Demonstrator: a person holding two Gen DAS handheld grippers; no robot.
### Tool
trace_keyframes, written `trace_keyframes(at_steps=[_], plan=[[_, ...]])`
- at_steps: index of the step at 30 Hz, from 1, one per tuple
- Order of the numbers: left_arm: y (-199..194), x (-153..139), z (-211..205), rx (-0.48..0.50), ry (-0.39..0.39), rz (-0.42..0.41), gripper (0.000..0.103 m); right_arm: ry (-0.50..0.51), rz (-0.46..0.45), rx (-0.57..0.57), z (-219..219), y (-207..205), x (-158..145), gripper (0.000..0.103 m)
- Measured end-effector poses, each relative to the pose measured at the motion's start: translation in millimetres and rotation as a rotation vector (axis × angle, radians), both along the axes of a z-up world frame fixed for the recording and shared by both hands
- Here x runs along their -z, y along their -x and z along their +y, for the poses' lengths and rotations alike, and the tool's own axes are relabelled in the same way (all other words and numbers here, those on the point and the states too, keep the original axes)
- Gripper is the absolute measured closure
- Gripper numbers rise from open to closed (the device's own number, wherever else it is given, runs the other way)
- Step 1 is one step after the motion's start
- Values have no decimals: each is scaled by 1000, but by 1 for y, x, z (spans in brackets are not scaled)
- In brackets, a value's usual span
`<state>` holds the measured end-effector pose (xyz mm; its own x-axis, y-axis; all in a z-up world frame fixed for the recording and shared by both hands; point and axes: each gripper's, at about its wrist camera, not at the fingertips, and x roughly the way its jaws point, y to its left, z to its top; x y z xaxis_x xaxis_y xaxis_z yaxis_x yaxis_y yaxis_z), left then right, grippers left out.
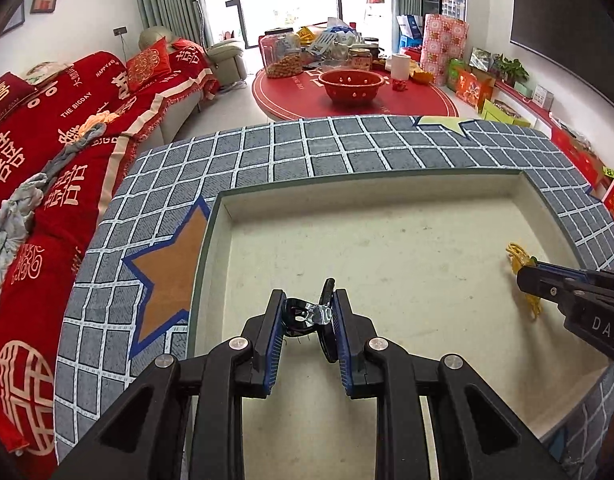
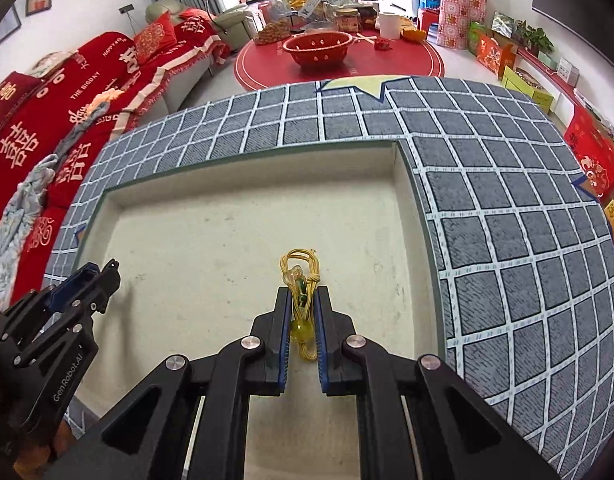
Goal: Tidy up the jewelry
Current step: 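Carry the black clip and yellow bracelet with both tools over the tray, then open both tools to drop the clip and bracelet into the tray, then move both open tools back toward the remaining jewelry on the mat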
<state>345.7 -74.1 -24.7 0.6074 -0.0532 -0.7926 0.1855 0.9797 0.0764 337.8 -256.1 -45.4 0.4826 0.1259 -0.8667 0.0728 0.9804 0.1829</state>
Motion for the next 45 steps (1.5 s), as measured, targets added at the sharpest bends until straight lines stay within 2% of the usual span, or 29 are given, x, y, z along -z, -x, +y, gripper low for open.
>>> trace_keyframes(at_steps=[7, 8, 10, 11, 18, 20, 21, 22, 23, 24, 26, 29, 32, 33, 38, 39, 40, 42, 45], plan=[[-1, 9, -7, 3, -33, 21, 66, 13, 8, 4, 5, 1, 7, 86], [-1, 10, -7, 1, -34, 25, 66, 11, 8, 0, 7, 1, 7, 80], [0, 11, -7, -4, -42, 25, 66, 11, 9, -3, 8, 2, 6, 42], [0, 12, -7, -7, -47, 24, 66, 16, 10, 0, 9, 3, 5, 37], [1, 10, -7, -15, -58, 25, 66, -10, -3, 11, 4, 8, -1, 36], [1, 9, -7, -16, -56, 22, 66, -13, -19, 12, 3, 10, -8, 33], [1, 9, -7, -17, -52, 22, 62, -17, -31, 15, 2, 12, -12, 27], [1, 9, -6, -18, -47, 23, 50, -21, -41, 16, 1, 13, -16, 23], [2, 7, -5, -26, -39, 16, 13, -27, -54, 20, 0, 15, -21, 23], [4, 4, -3, -37, -33, -4, 0, -30, -64, 26, -2, 17, -25, 23], [9, -3, 0, -43, -23, -47, 0, -42, -77, 37, -4, 21, -32, 23], [10, -10, 0, -27, -16, -32, 0, -53, -93, 50, -8, 28, -41, 23], [20, -24, 6, -22, -6, -62, 0, -62, -104, 50, -10, 40, -50, 22], [27, -30, 9, -17, -1, -77, 0, -66, -109, 51, -10, 45, -53, 18], [63, -51, 24, 8, 8, -138, 0, -129, -138, 54, -12, 73, -65, 15], [72, -54, 29, 19, 24, -136, 0, -141, -143, 54, -12, 79, -68, 5], [78, -56, 33, 25, 36, -132, 0, -156, -150, 53, -12, 87, -71, 0], [96, -60, 41, 35, 54, -130, 0, -177, -179, 50, -11, 102, -77, 0], [120, -62, 50, 39, 43, -125, 0, -175, -187, 38, -8, 123, -85, 0]])
